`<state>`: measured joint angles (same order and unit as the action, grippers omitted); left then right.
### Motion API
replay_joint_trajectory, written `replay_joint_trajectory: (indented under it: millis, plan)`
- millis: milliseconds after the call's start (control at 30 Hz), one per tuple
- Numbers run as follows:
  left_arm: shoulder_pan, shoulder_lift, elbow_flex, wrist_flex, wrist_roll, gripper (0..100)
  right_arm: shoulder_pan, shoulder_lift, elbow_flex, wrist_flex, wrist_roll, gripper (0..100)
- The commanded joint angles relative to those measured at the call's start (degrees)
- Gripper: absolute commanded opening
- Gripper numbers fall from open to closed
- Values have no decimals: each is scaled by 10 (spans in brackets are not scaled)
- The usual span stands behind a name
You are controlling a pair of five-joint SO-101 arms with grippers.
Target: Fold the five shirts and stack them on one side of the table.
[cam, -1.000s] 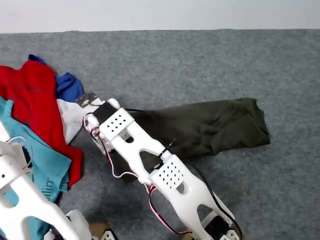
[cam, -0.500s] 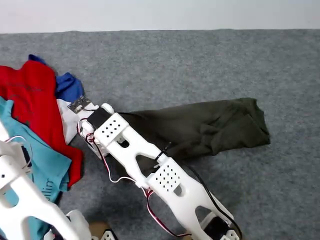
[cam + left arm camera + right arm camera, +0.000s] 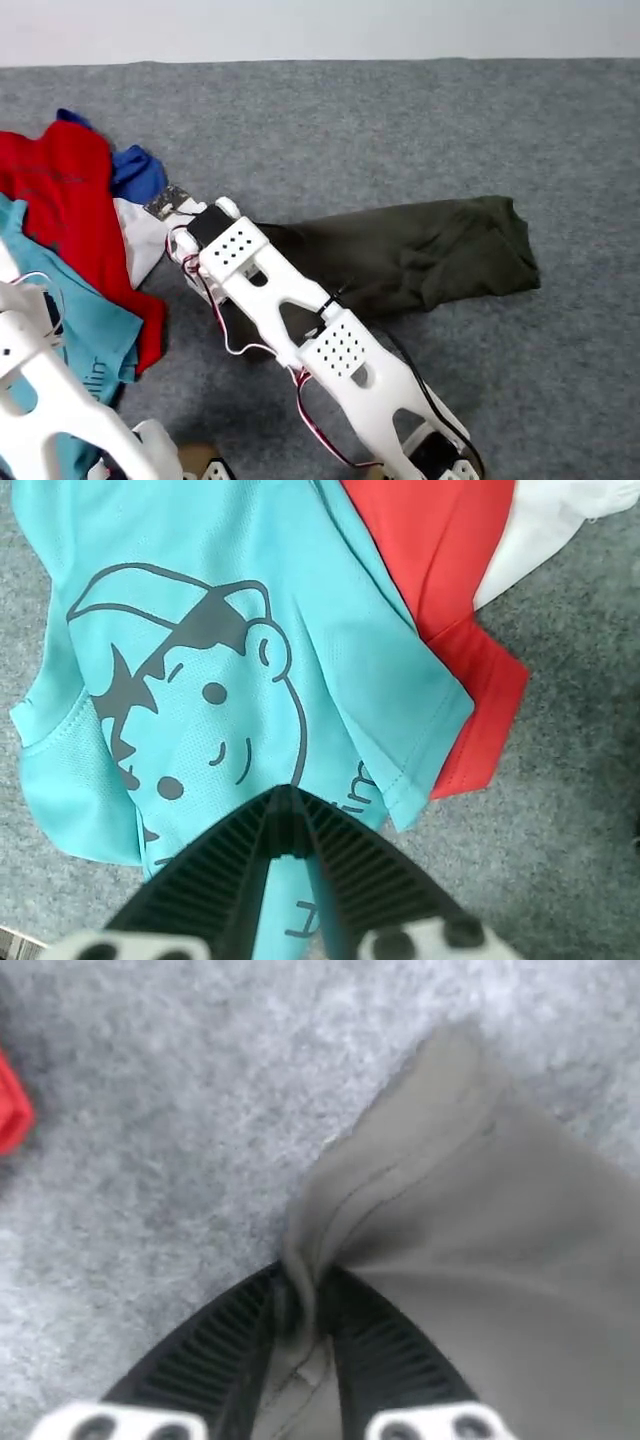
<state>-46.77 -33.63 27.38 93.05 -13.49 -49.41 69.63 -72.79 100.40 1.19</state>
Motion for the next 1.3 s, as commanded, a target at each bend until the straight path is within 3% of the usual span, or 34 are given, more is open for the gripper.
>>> replay_joint_trajectory:
  millis: [0, 267, 567, 833, 1267]
  plan:
    - [-2, -15, -6, -9, -4, 2, 22, 0, 1, 22, 6, 9]
    - [0, -15, -7, -9, -4, 2, 59, -125, 55, 24, 47, 9]
    - [0, -15, -7, -9, -4, 2, 116, -346, 324, 23, 87, 9]
    - [1, -15, -7, -8, -4, 2, 244, -488, 465, 22, 137, 9]
    - [1, -15, -4, -4, -4, 2, 473, -505, 483, 3, 253, 9]
